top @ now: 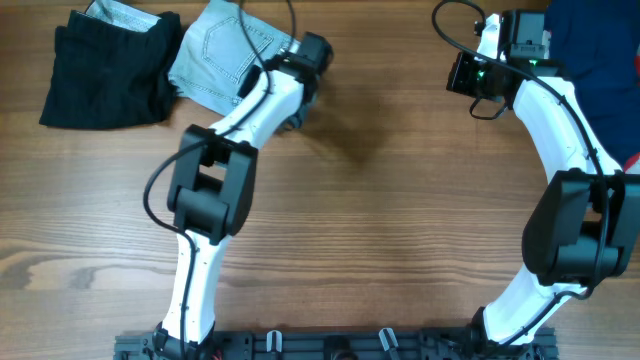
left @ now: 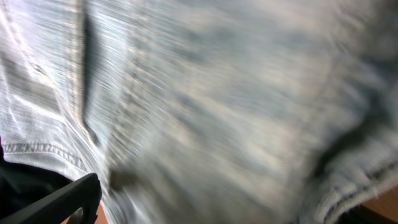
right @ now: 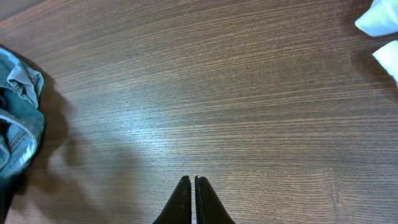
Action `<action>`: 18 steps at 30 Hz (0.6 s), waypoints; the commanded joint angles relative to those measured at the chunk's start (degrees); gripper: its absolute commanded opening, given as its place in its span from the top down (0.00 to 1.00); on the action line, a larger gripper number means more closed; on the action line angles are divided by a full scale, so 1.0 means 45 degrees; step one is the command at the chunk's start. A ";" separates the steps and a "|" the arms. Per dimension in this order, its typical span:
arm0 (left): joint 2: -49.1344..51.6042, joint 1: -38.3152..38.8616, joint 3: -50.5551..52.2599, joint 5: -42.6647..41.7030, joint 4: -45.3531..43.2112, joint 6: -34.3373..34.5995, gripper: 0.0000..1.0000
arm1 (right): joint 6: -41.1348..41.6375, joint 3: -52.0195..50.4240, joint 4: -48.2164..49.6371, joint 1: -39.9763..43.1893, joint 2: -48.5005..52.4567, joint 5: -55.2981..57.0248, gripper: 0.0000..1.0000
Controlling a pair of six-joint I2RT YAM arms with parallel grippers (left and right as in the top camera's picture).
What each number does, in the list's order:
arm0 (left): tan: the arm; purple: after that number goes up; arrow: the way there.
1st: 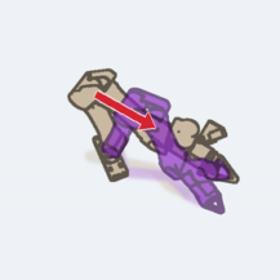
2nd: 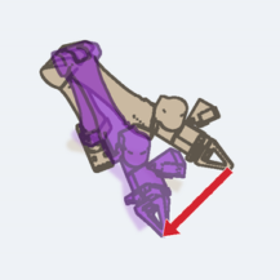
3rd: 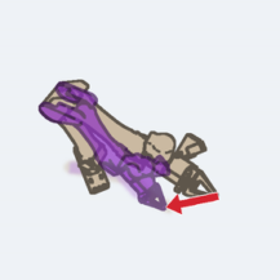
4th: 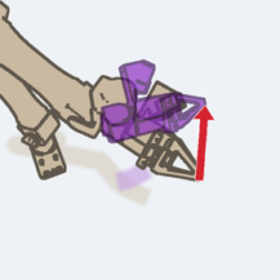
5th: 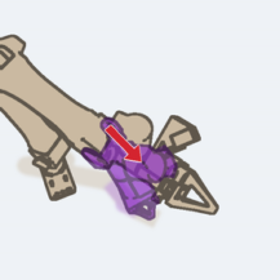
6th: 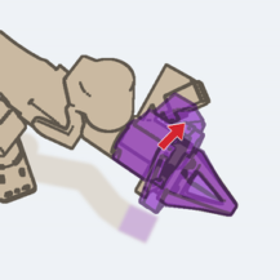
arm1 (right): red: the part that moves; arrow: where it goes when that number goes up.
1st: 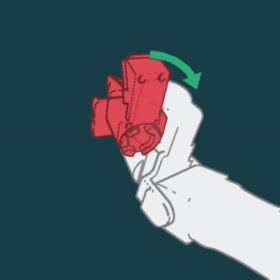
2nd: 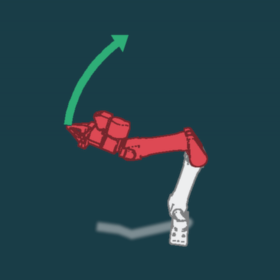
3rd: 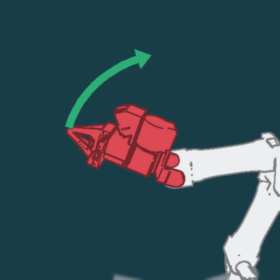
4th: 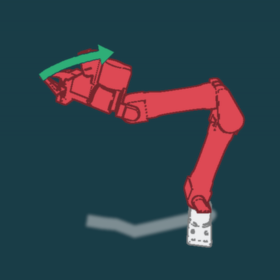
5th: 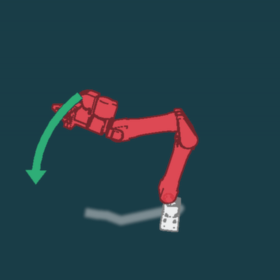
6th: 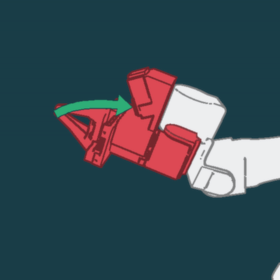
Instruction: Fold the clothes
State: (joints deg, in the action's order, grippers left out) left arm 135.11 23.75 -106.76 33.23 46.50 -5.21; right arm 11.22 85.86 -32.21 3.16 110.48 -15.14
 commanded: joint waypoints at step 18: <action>0.0452 -0.1248 0.2283 -0.2370 -0.5124 0.0219 0.96 | -0.0151 0.0083 -0.0010 -0.0039 -0.0024 0.0024 0.96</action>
State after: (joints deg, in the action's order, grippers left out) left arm 134.34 18.52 -98.08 26.72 24.01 -3.77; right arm 11.22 85.86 -32.27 3.16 110.48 -15.14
